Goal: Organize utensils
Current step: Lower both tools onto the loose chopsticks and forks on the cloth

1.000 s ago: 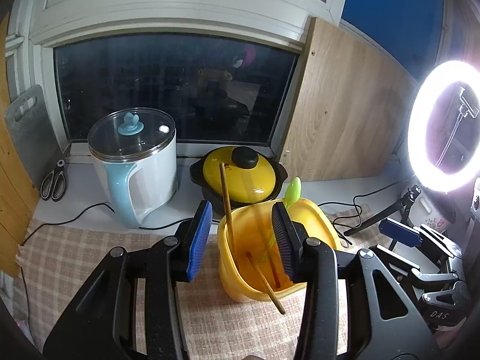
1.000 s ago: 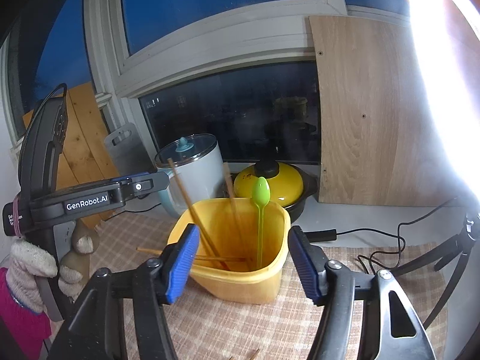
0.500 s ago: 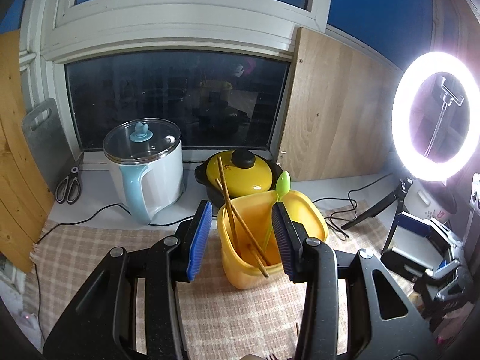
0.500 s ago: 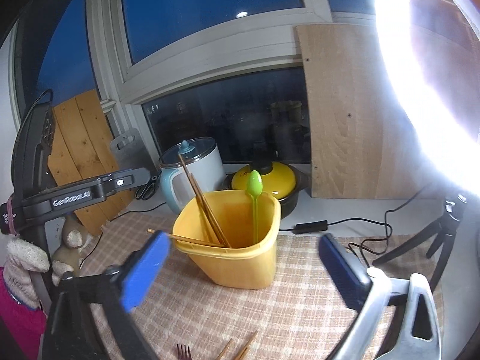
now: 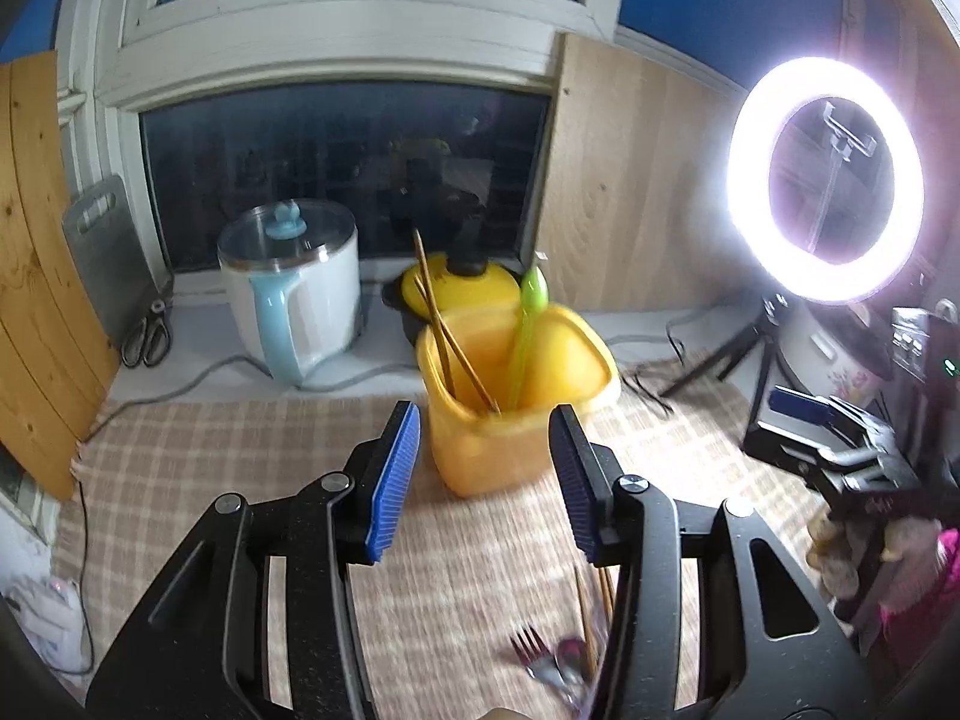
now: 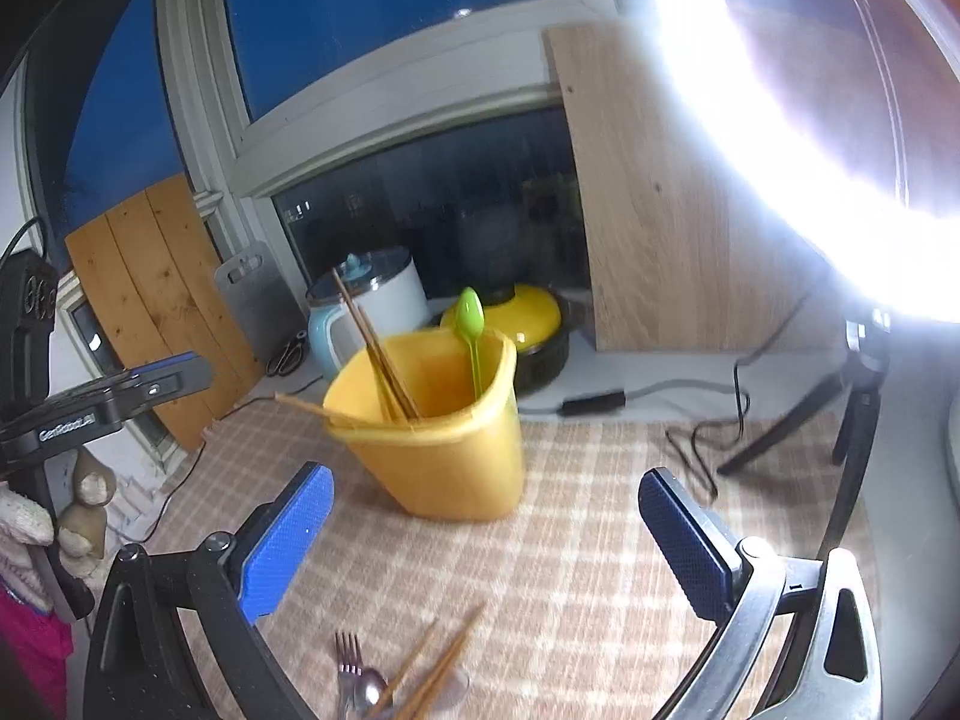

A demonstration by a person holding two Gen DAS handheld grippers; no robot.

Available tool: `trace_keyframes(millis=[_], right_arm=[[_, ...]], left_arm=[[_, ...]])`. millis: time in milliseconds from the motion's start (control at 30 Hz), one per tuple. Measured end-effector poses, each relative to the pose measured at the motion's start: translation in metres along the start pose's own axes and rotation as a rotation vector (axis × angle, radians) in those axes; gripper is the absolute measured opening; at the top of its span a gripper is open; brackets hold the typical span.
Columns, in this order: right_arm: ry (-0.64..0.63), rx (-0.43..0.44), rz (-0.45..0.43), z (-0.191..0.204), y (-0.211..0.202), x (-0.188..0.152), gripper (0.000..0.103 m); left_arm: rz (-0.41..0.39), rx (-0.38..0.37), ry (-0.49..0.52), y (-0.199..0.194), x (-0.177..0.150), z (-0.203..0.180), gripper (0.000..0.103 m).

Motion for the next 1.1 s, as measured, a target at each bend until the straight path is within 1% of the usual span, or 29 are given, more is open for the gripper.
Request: trace_keyframes(millis=[100,167,267,333,433,567,600,633,667,733,800,900,1000,1033,1100], right_arm=[[0.038,0.017,0.044,-0.011,0.004,-0.013,0.103],[0.059,0.023,0.070,-0.017,0.006,-0.021,0.100],[0.095,0.056,0.128,-0.025,0.014,-0.034,0.094],[0.120,0.086,0.172,-0.027,0.020,-0.041,0.085],[0.148,0.123,0.230,-0.028,0.028,-0.054,0.078],[0.159,0.156,0.307,-0.026,0.038,-0.075,0.069],[0.162,0.166,0.328,-0.025,0.040,-0.081,0.064],[0.171,0.183,0.356,-0.024,0.044,-0.088,0.057],[0.183,0.203,0.386,-0.023,0.048,-0.095,0.053],[0.205,0.230,0.426,-0.023,0.054,-0.105,0.042],[0.236,0.250,0.459,-0.023,0.060,-0.113,0.038],[0.284,0.276,0.492,-0.024,0.067,-0.121,0.034],[0.307,0.302,0.521,-0.021,0.076,-0.126,0.031],[0.310,0.305,0.526,-0.020,0.078,-0.127,0.030],[0.323,0.310,0.537,-0.020,0.083,-0.129,0.030]], left_arm=[[0.045,-0.037,0.003,0.001,-0.020,-0.009,0.046],[0.082,-0.063,-0.003,0.004,-0.034,-0.015,0.046],[0.147,-0.113,-0.032,0.013,-0.058,-0.023,0.046],[0.190,-0.137,-0.049,0.019,-0.072,-0.028,0.046],[0.256,-0.174,-0.061,0.028,-0.096,-0.037,0.046],[0.308,-0.202,-0.061,0.035,-0.118,-0.050,0.046],[0.319,-0.209,-0.062,0.037,-0.122,-0.053,0.046],[0.328,-0.219,-0.065,0.038,-0.125,-0.055,0.046],[0.335,-0.226,-0.067,0.039,-0.128,-0.056,0.045],[0.357,-0.241,-0.065,0.044,-0.134,-0.061,0.036],[0.372,-0.246,-0.059,0.049,-0.138,-0.065,0.034],[0.395,-0.257,-0.056,0.057,-0.142,-0.067,0.028],[0.407,-0.265,-0.049,0.065,-0.142,-0.069,0.027],[0.412,-0.269,-0.048,0.067,-0.142,-0.069,0.023],[0.422,-0.273,-0.047,0.073,-0.143,-0.069,0.021]])
Point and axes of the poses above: each gripper's, at about its wrist camera, not at the fingertips, and y roughly the way its jaws point, z to its left, x to its top, the point moved 2 cm from there along y, roughly the way its jaws point, and after that the axes turned 4 degrees about y, right-handed, at the moved point
